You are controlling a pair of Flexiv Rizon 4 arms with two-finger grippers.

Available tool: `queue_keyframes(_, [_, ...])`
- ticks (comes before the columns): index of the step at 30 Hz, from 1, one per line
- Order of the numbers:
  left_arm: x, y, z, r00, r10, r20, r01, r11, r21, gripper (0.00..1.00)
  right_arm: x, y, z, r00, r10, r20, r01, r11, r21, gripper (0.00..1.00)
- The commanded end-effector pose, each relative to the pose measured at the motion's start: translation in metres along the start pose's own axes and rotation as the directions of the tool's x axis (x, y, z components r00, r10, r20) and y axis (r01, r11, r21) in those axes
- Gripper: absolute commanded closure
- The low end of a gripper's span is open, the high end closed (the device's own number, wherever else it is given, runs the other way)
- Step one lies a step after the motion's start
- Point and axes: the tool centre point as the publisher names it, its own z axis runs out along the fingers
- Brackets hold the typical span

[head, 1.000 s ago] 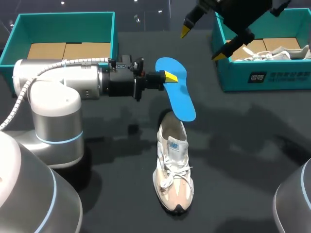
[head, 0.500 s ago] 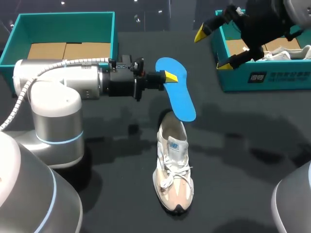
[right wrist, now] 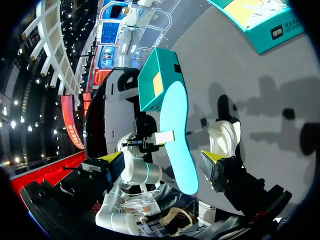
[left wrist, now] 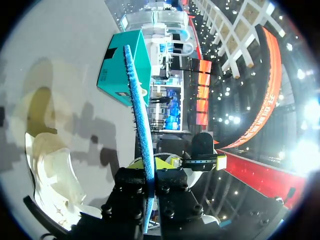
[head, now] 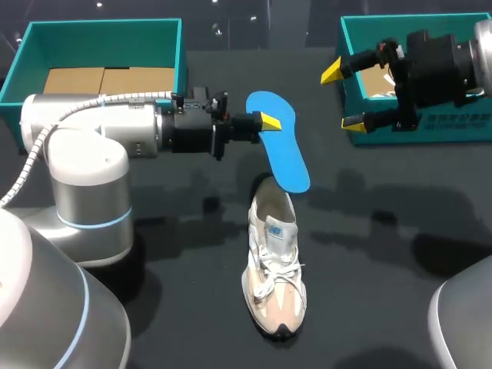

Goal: Take the shoe out of the shoebox, open the shoe tongue, remove and reinsert the insole, then place the shoe into the shoebox

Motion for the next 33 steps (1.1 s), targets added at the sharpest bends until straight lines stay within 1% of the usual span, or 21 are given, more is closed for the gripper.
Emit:
queue_keyframes(1, [0.0, 0.001, 0.0, 1.0, 0.0, 0.001, 0.0, 1.0, 0.001, 1.0, -0.013, -0.001, 0.008, 0.94, -0.001, -0.34, 0.004, 1.0, 0.008, 0.0])
queue_keyframes(13, [0.0, 0.001, 0.0, 1.0, 0.0, 0.001, 0.0, 1.0, 0.001, 1.0, -0.022, -0.002, 0.02, 0.93, -0.019, -0.367, 0.035, 0.999, 0.036, 0.0])
queue_keyframes(20, [0.0, 0.001, 0.0, 1.0, 0.0, 0.001, 0.0, 1.0, 0.001, 1.0, -0.026, -0.002, 0.026, 0.932, -0.023, -0.362, 0.048, 0.997, 0.06, 0.0])
queue_keyframes(29, [0.0, 0.001, 0.0, 1.0, 0.0, 0.001, 0.0, 1.0, 0.001, 1.0, -0.025, -0.004, 0.025, 0.929, -0.048, -0.366, 0.067, 0.997, 0.042, 0.0])
queue_keyframes(33, [0.0, 0.001, 0.0, 1.0, 0.0, 0.001, 0.0, 1.0, 0.001, 1.0, -0.024, -0.003, 0.026, 0.911, -0.075, -0.405, 0.099, 0.994, 0.038, 0.0])
